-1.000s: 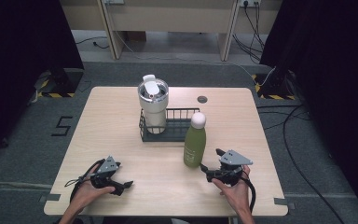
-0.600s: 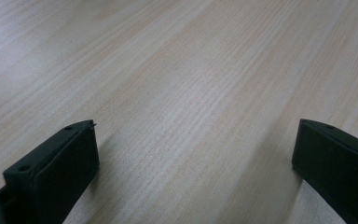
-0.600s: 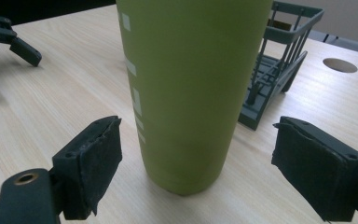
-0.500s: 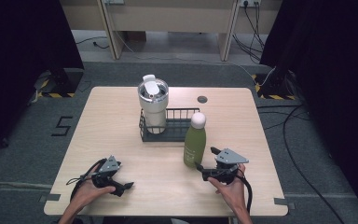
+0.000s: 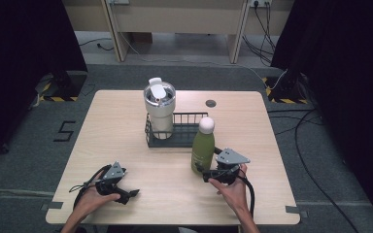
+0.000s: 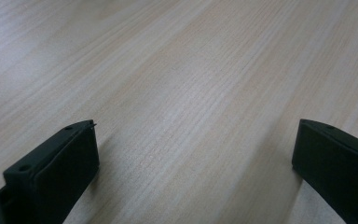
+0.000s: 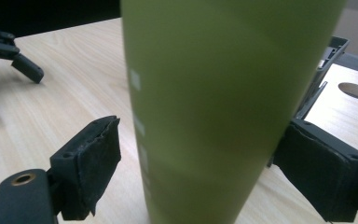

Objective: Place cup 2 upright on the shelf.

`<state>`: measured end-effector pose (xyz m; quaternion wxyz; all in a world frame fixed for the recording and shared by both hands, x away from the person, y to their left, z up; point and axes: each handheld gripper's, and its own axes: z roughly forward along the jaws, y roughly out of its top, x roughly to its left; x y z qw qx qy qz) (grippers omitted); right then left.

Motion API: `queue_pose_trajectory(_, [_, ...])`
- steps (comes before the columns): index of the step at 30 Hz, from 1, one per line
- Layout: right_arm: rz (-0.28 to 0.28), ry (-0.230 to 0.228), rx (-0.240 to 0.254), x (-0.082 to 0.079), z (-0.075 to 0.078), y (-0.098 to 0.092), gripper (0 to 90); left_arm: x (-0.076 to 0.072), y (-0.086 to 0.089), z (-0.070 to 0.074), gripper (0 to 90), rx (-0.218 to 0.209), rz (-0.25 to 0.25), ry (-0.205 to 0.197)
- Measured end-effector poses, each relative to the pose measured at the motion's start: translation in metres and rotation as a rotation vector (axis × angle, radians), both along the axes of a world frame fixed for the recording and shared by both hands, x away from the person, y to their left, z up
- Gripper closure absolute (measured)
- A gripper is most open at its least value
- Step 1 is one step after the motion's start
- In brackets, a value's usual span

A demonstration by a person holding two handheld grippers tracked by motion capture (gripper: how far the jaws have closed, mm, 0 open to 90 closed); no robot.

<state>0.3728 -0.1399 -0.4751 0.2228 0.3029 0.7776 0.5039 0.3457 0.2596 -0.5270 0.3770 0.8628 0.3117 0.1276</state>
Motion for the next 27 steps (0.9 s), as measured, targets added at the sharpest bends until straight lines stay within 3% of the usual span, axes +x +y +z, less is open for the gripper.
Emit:
queue_pose_trajectory(10, [0.011,0.000,0.042,0.014,-0.008,0.005,16.2,0.000,0.000,0.000,0.0,0.000,0.000,0.000])
queue_pose_trajectory(16, [0.024,-0.015,0.018,0.018,-0.009,0.012,17.7,0.000,0.000,0.000,0.0,0.000,0.000,0.000])
queue_pose_trajectory(22, [0.023,-0.015,0.049,0.021,-0.010,0.011,20.4,0.000,0.000,0.000,0.0,0.000,0.000,0.000])
queue_pose_trajectory(27, [0.026,-0.027,0.042,0.020,-0.010,0.012,20.6,0.000,0.000,0.000,0.0,0.000,0.000,0.000])
